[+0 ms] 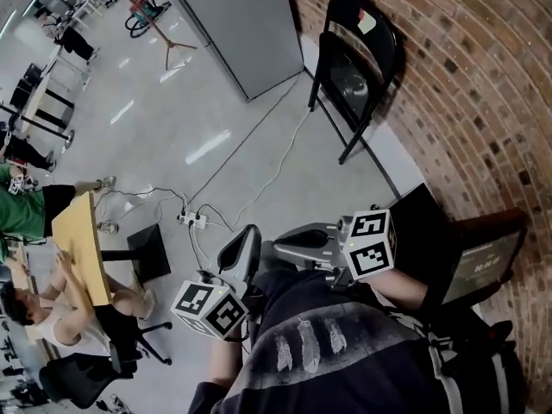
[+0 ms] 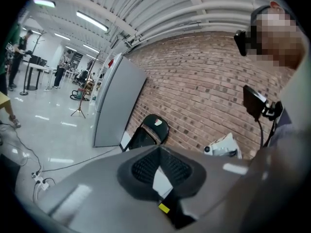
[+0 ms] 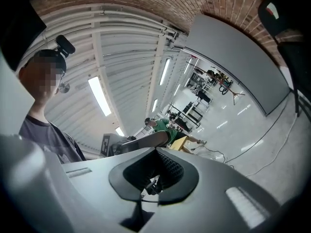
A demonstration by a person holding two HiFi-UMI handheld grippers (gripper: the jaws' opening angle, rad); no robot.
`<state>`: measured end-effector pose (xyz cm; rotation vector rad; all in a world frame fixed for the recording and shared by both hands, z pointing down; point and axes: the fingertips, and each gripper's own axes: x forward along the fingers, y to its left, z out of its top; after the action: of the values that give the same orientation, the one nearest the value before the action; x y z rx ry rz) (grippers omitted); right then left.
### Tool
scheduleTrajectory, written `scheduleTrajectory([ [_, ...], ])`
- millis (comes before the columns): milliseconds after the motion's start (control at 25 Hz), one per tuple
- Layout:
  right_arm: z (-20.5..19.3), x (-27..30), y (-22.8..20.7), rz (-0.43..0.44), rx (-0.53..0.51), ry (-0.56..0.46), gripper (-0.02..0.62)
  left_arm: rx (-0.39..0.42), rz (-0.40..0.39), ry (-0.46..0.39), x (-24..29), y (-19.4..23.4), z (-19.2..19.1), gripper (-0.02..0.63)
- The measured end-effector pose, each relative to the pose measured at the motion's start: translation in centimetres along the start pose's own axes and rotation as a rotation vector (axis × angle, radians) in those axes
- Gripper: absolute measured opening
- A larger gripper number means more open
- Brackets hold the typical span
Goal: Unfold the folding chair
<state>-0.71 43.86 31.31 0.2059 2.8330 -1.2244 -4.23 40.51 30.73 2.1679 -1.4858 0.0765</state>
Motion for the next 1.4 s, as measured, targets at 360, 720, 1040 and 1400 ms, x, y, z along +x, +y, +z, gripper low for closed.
scheduleTrajectory([
  [360, 2.8, -2.0, -3.8, -0.052, 0.01, -0.027, -0.006, 0.008, -0.028, 0.03, 4.9, 0.9, 0.8, 0.003],
  [720, 5.5, 0.9, -7.8, -0.11, -0.017, 0.05, -0.006, -0.035, -0.085, 0.041, 8.7, 5.1, 3.3, 0.003],
  [1040, 8.6, 3.8, -12.2, -0.21, -0.033, 0.081, -0.006, -0.067, -0.158, 0.06, 12.4, 9.8, 5.8, 0.002],
  [1400, 10.8, 7.4, -16.0, -0.313, -0.037, 0.122, -0.006, -0.117, -0.234, 0.078, 15.0, 14.6, 7.8, 0.003],
])
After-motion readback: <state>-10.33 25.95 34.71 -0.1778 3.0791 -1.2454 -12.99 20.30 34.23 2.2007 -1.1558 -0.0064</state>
